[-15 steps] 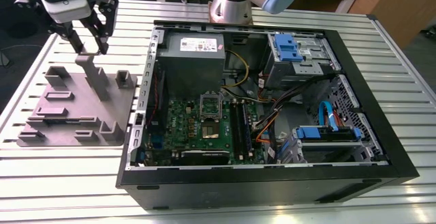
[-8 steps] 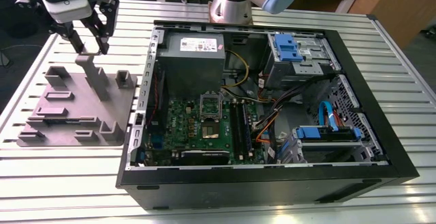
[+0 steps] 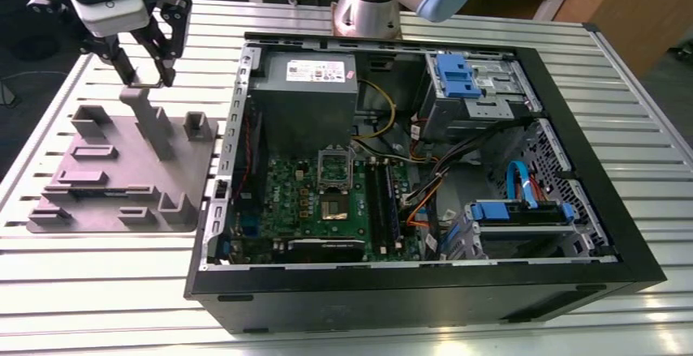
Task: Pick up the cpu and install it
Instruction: 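Pick up the cpu and move it towards the insertion slot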
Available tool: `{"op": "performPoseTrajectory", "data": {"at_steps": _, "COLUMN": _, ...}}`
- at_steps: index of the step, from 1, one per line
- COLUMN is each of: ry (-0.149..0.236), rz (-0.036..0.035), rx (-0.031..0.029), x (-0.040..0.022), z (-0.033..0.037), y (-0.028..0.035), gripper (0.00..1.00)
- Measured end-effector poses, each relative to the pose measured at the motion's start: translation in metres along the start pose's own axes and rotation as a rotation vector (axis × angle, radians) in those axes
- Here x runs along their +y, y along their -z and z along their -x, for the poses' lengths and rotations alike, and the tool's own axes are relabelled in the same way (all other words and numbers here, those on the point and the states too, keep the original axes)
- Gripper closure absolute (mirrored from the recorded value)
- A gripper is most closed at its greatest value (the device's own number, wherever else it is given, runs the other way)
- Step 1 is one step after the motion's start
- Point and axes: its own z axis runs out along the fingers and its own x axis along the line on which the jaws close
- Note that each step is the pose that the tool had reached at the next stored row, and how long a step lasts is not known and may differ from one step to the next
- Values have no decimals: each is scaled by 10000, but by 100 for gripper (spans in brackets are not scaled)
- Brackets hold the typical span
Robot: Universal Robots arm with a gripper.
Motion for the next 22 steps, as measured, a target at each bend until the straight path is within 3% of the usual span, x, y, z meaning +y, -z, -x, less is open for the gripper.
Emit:
{"op": "performPoseTrajectory", "data": {"at_steps": 13, "ry": 1, "rz": 0, "rx": -1, "x": 0, "z": 21, "y": 0, "gripper": 53}}
{"op": "performPoseTrajectory", "data": {"at_steps": 22, "ry": 0, "rz": 0, "rx": 0, "x": 1, "z": 72, "y": -1, "gripper": 53}}
